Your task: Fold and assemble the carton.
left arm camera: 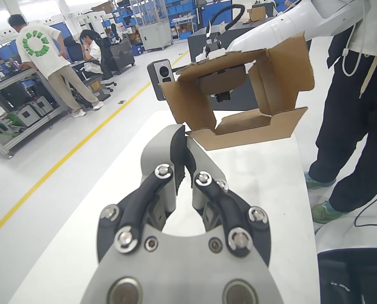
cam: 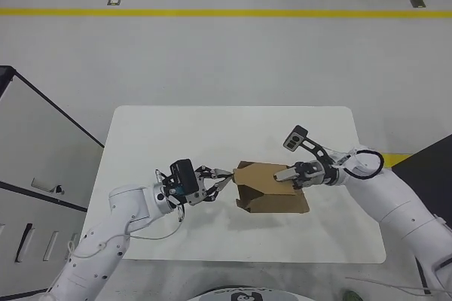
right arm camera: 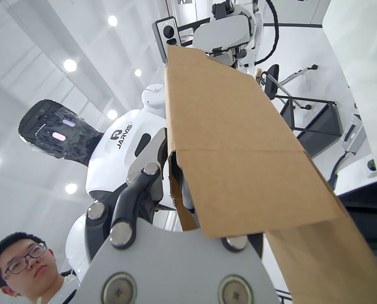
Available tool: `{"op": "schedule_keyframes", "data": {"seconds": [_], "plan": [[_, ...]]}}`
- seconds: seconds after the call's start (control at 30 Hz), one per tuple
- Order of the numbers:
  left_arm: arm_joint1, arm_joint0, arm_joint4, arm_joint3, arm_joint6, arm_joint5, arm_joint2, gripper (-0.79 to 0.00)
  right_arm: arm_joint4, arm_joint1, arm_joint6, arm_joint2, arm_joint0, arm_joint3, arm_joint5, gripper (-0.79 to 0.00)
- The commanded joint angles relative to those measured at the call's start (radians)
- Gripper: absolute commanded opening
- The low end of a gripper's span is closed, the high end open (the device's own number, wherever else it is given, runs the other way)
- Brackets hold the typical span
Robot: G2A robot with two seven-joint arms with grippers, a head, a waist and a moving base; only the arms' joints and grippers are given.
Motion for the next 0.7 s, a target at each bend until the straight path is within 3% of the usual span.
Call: {"op": "schedule_keyframes", "data": {"seconds": [0.0,0.67], "plan": [[0.0,0.0,0.0,-0.001,-0.001,0.002,0.0,-0.785,0.015,-0.003,0.0,-0.006,0.002,0.005,0.009,-0.785],[0.005,0.012,-0.013,-0.005,-0.025,0.012,0.003,-0.785,0.054,-0.021,0.0,-0.051,0.025,0.047,0.074,-0.785]]}}
